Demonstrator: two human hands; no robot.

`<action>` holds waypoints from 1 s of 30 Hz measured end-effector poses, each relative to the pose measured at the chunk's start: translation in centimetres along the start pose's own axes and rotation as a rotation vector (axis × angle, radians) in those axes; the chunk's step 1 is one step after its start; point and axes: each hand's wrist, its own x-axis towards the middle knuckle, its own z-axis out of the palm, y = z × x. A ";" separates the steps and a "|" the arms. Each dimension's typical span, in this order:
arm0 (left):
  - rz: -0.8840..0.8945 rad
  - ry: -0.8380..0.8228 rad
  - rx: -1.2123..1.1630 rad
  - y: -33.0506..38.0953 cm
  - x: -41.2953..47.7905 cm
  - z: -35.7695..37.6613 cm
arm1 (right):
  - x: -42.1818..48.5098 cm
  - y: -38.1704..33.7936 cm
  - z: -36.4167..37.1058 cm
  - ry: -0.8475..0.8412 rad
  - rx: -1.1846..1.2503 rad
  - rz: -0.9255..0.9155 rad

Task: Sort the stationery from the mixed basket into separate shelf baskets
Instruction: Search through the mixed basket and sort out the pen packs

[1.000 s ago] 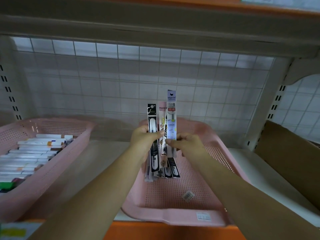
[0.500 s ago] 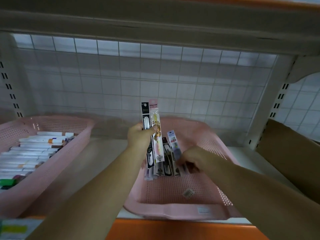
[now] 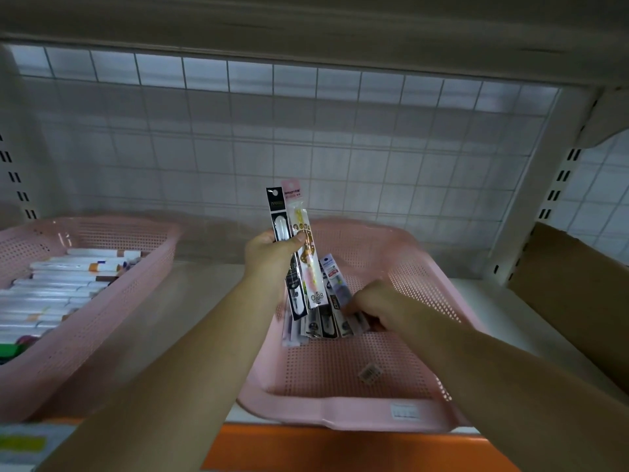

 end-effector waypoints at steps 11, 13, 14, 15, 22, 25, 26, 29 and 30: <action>-0.004 -0.003 0.008 -0.4 0.6 -0.2 | 0.0 0.1 0.5 0.088 -0.159 -0.079; -0.014 -0.009 0.029 -0.5 0.8 -0.2 | -0.2 0.1 0.4 0.073 -0.164 -0.092; -0.019 -0.004 0.041 -0.4 0.8 -0.2 | -0.2 0.1 0.4 0.053 -0.149 -0.095; -0.019 -0.001 0.041 -0.5 0.9 -0.2 | -0.2 0.1 0.4 0.032 -0.125 -0.095; 0.002 -0.025 0.011 -0.5 0.8 -0.3 | -0.9 -0.6 -0.2 0.125 -0.398 -0.203; -0.016 -0.027 0.011 -0.4 0.7 -0.3 | -1.7 -1.4 -1.2 0.182 -0.287 -0.412; -0.037 -0.043 -0.003 -0.3 0.5 -0.3 | -2.3 -1.7 -1.5 0.125 -0.132 -0.473; -0.048 -0.128 -0.064 0.2 0.0 -0.1 | -4.3 -2.2 -1.9 -0.164 0.032 -0.492; -0.042 -0.146 -0.082 0.4 -0.1 -0.1 | -4.5 -2.2 -1.8 -0.217 0.016 -0.495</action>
